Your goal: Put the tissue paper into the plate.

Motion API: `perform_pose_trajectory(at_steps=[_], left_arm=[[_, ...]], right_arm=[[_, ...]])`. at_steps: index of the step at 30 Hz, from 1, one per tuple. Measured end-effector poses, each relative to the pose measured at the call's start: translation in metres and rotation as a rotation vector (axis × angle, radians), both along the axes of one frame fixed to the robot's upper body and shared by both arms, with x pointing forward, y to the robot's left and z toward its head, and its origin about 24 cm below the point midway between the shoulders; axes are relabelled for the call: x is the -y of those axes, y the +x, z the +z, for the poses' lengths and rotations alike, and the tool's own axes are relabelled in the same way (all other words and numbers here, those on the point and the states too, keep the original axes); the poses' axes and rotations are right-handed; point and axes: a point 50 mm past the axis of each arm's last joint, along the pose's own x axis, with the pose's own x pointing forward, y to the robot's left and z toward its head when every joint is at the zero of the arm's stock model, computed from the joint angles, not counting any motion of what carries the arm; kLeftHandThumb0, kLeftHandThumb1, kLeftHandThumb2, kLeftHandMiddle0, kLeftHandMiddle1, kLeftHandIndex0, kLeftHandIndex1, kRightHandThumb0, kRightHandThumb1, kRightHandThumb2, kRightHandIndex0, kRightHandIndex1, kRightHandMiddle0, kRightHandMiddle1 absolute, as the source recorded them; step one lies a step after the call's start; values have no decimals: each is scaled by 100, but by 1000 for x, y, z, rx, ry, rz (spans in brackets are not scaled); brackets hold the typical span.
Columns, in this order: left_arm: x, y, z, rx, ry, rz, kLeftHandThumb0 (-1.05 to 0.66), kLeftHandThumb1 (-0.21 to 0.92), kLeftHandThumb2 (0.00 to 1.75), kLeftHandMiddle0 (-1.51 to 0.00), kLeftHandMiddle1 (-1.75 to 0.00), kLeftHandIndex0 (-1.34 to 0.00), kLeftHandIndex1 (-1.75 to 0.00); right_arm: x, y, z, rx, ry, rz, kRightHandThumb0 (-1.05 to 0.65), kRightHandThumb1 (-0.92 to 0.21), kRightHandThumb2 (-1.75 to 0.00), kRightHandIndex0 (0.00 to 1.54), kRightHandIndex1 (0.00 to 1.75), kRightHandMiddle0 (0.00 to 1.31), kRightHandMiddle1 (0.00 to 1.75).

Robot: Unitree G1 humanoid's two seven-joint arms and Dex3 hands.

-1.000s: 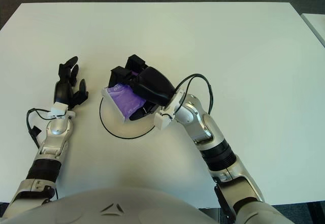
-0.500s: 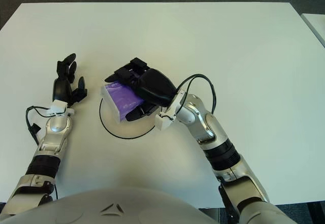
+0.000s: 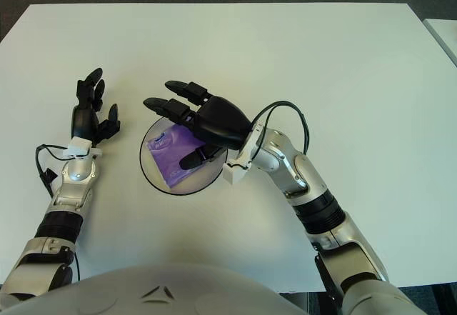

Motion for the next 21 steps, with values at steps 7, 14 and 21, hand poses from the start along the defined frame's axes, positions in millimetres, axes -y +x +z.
perform_pose_trajectory(at_steps=[7,14,21], left_arm=[[-3,4,1,14,1,-3,-71,92,56,-18,0,0,-43],[-5,6,2,17,10,-4,-69,92,61,-20,-1,0,-50],[-7,9,2,16,14,1,-70,92,67,-23,-3,0,-57]], right_arm=[[0,0,-3,-5,-8,11,-105,-92,-77,0,0,0,0],[1,1,-6,-12,-13,13,-105,-92,-75,0,0,0,0],[1,2,-6,-11,-16,12,-105,-92,-76,0,0,0,0]])
